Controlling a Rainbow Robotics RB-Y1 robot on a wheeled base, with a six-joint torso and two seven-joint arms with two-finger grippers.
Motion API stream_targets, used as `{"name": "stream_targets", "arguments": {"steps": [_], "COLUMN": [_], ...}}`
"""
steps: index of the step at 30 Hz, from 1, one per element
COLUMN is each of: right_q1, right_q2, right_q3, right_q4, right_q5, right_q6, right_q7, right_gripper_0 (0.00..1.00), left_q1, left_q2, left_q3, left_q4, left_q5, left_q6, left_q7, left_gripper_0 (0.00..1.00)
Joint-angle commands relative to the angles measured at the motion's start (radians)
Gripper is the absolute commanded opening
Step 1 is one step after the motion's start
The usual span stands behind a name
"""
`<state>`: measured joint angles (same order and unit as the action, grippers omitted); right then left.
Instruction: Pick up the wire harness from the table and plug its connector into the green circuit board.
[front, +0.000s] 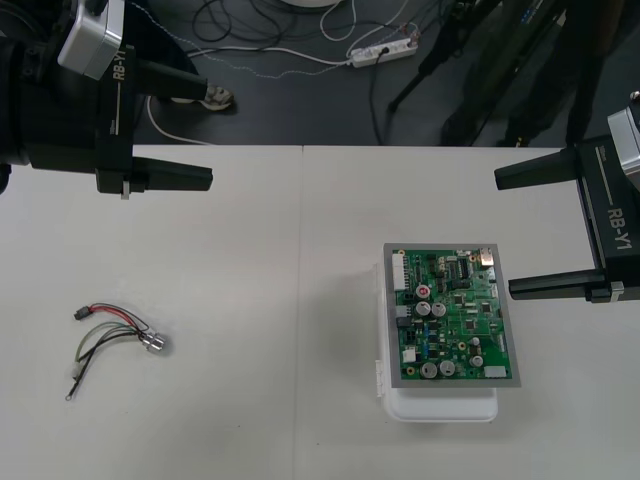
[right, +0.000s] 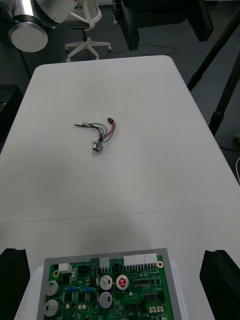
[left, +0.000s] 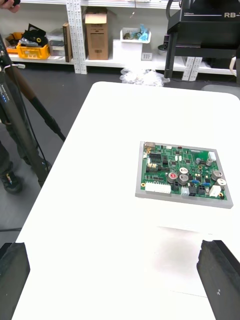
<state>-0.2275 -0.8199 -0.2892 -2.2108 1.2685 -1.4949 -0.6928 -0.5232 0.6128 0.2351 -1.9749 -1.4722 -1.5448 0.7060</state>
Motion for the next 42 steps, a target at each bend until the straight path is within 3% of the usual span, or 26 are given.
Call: {"name": "stream_targets", "arguments": {"steps": [1, 42], "right_q1": [-0.007, -0.007], "right_q2": [0.015, 0.015], "right_q3": [-0.034, -0.034], "right_q4": [-0.017, -0.017], "right_q5": [0.005, 0.005], "right_q6": [-0.005, -0.005], "right_q7": [0.047, 0.047], "right_gripper_0": [1.0, 1.0], "left_q1": [-0.02, -0.02], "left_q2": [-0.015, -0.015], "left_q3": [0.027, 0.027], "left_q4": [-0.03, -0.03], "left_q5": [-0.005, -0.005], "left_q6": [-0.026, -0.026], "left_q7": [-0.04, -0.04], "left_gripper_0": [0.99, 0.99]}}
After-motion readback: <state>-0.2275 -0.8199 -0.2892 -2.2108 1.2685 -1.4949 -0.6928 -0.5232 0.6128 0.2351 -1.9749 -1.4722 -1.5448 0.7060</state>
